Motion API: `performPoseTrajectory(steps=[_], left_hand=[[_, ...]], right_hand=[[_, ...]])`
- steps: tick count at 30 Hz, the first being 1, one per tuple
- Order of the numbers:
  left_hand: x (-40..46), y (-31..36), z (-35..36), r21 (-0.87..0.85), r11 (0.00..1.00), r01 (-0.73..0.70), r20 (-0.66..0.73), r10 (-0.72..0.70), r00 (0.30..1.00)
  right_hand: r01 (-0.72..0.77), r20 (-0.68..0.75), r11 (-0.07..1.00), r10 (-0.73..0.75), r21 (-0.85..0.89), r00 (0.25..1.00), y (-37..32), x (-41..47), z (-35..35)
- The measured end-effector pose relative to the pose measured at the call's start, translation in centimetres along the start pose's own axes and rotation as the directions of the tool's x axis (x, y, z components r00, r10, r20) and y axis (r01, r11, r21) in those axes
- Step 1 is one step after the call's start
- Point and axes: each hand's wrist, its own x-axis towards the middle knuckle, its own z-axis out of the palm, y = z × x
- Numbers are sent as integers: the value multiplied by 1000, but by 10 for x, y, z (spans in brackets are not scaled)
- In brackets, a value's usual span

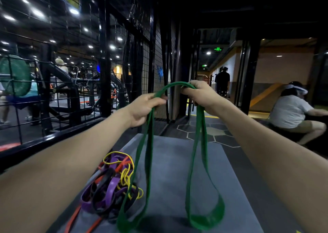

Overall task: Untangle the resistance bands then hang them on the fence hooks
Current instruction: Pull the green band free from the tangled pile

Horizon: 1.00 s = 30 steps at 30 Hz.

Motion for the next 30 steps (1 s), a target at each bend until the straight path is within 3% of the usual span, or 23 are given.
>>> performPoseTrajectory(steps=[5, 10, 15, 18, 25, 30], left_hand=[[4, 9, 20, -149, 989, -9, -69, -2, 998], [10, 7, 42, -142, 990, -12, -19, 9, 1000], [19, 5, 50, -136, 990, -34, -42, 28, 999], [22, 0, 45, -67, 998, -18, -37, 16, 999], [24, 1, 15, 176, 984, 4, 83, -19, 996], [26, 7, 6, 99, 995, -2, 87, -6, 996]], right_hand=[[-23, -45, 996, 27, 83, 999, 6, 3, 7], [-66, -134, 955, 109, 289, 985, 13, 7, 10], [-73, -114, 896, 136, 438, 984, 11, 7, 18], [-49, -112, 918, 100, 394, 989, 14, 9, 14], [32, -45, 997, -29, 76, 999, 22, 9, -5], [42, -25, 998, -41, 54, 999, 18, 9, -5]])
